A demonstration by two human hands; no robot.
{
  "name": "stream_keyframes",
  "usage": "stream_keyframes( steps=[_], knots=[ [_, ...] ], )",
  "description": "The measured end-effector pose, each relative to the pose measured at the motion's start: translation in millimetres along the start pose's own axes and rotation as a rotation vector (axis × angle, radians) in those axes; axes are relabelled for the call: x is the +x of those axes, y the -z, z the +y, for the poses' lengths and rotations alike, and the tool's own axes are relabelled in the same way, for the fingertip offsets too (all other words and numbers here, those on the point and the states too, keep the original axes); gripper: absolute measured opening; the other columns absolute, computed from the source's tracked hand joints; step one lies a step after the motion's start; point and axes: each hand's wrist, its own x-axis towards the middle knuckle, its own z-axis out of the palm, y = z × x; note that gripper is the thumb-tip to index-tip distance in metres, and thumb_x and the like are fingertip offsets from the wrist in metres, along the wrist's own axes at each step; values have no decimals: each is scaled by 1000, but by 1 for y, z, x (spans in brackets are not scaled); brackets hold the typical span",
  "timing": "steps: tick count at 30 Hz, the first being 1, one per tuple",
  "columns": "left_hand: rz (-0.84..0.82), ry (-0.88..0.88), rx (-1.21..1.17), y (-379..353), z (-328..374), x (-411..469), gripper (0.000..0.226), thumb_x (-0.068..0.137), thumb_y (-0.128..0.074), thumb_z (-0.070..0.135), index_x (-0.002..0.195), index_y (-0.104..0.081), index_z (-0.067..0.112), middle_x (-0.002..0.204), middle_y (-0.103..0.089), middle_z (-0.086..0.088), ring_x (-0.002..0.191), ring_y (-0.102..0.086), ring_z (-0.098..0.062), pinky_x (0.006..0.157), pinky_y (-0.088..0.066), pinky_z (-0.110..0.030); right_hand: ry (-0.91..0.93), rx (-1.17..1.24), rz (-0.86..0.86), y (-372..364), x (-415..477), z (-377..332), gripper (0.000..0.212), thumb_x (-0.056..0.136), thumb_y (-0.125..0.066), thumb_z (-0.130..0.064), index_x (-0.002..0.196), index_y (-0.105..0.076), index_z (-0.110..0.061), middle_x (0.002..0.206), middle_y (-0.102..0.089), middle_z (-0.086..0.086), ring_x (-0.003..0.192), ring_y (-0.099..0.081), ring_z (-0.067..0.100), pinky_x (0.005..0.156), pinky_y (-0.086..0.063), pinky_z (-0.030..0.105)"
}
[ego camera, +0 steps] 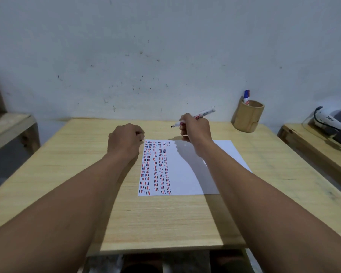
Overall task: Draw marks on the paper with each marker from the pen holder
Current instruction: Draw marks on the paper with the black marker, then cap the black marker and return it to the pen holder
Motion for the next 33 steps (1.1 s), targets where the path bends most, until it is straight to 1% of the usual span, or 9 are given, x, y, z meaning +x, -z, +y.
stream_keyframes(
  steps=[2, 4, 8, 12, 14, 19, 22, 28, 33],
  knots=[
    [65, 70, -129, 6, 16, 1, 14, 95, -62, 19, 91, -75, 22, 86, -73, 7, 65, -61, -5, 63, -44, -23, -23, 59, -54, 4, -3, -6, 16, 88, -60, -17, 75, -64, -8, 62, -58, 1, 47, -48, 12, 44, -41, 20],
    [110, 127, -319, 11, 34, 5, 13, 94, -65, 21, 86, -75, 24, 81, -71, 11, 61, -60, -3, 56, -39, -19, -45, 112, -83, 8, -5, -12, 18, 89, -63, -18, 73, -63, -11, 61, -58, 0, 47, -48, 11, 44, -40, 20],
    [82, 240, -679, 15, 64, 10, 6, 90, -72, 26, 88, -76, 23, 87, -74, 5, 84, -65, -18, 68, -45, -21, -52, 223, -91, 16, -11, -29, 17, 90, -68, -19, 75, -66, -12, 61, -60, -2, 47, -51, 9, 46, -44, 20],
    [-14, 291, -854, 19, 85, 8, 6, 90, -72, 29, 86, -74, 25, 100, -76, -2, 87, -66, -17, 77, -49, -31, -28, 291, -94, 26, -20, -45, 16, 92, -68, -18, 79, -66, -10, 61, -61, -3, 48, -54, 8, 45, -46, 17],
    [-56, 290, -895, 21, 96, 5, 6, 92, -71, 28, 87, -72, 25, 98, -76, 2, 87, -66, -14, 83, -51, -33, -14, 303, -94, 32, -23, -52, 16, 93, -69, -18, 79, -67, -10, 61, -62, -3, 49, -55, 8, 45, -47, 17],
    [-151, 266, -953, 27, 123, 0, 13, 94, -68, 28, 101, -73, 19, 99, -76, 5, 87, -65, -8, 73, -46, -28, 11, 311, -92, 44, -29, -62, 16, 93, -69, -17, 79, -67, -10, 64, -63, -1, 51, -56, 8, 46, -48, 18],
    [-161, 241, -951, 29, 134, -2, 20, 94, -69, 29, 107, -74, 15, 103, -76, 3, 85, -65, -7, 74, -47, -28, 19, 328, -80, 52, -30, -66, 15, 93, -70, -19, 81, -69, -9, 66, -65, 0, 52, -58, 8, 48, -50, 18],
    [-129, 144, -904, 28, 148, -2, 12, 91, -72, 31, 86, -75, 21, 88, -77, 5, 89, -67, -14, 89, -54, -34, 39, 320, -111, 65, -29, -71, 19, 92, -74, -24, 82, -72, -8, 67, -65, 0, 52, -60, 6, 49, -51, 17],
    [-38, 65, -864, 26, 160, 0, 17, 92, -71, 31, 76, -74, 28, 84, -78, 5, 92, -70, -18, 91, -56, -38, -9, 357, -58, 67, -29, -75, 18, 90, -77, -26, 85, -71, -11, 68, -62, -2, 60, -60, 7, 51, -53, 19]
  ],
)
